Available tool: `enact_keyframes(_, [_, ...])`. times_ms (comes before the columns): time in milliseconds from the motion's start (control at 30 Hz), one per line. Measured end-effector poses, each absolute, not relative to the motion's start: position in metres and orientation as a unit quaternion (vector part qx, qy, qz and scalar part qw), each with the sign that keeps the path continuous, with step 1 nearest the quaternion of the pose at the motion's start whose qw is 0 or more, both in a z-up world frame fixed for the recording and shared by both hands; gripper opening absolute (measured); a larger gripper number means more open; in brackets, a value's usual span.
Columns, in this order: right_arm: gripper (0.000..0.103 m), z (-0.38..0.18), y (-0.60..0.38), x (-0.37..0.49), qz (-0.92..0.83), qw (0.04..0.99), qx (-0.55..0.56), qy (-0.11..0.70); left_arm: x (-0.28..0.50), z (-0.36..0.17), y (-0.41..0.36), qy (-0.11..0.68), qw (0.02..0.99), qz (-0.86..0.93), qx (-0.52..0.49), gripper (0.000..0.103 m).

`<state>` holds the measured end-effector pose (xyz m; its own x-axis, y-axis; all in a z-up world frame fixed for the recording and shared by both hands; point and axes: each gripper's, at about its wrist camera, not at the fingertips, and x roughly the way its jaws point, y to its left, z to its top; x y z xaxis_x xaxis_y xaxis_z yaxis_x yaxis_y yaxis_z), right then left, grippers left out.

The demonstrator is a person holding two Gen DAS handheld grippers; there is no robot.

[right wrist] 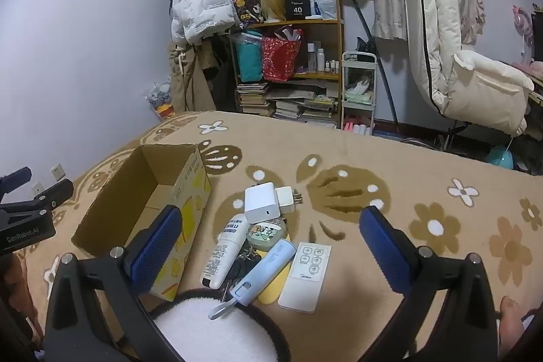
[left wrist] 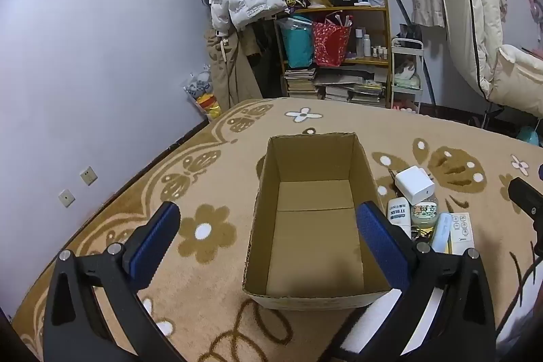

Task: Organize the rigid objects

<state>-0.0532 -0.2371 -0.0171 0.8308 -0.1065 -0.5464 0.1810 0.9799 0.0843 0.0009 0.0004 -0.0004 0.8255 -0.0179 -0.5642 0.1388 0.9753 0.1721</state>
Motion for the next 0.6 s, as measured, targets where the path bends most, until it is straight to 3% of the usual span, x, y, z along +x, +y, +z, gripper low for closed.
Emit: enact_keyframes(600, [0.103,-0.0191,-0.2399,-0.0543,-0.074,0.953,0.077,0.284,0.0001,0.0016,0.0052,0.289,0.951,-0.041,0.100,0.103])
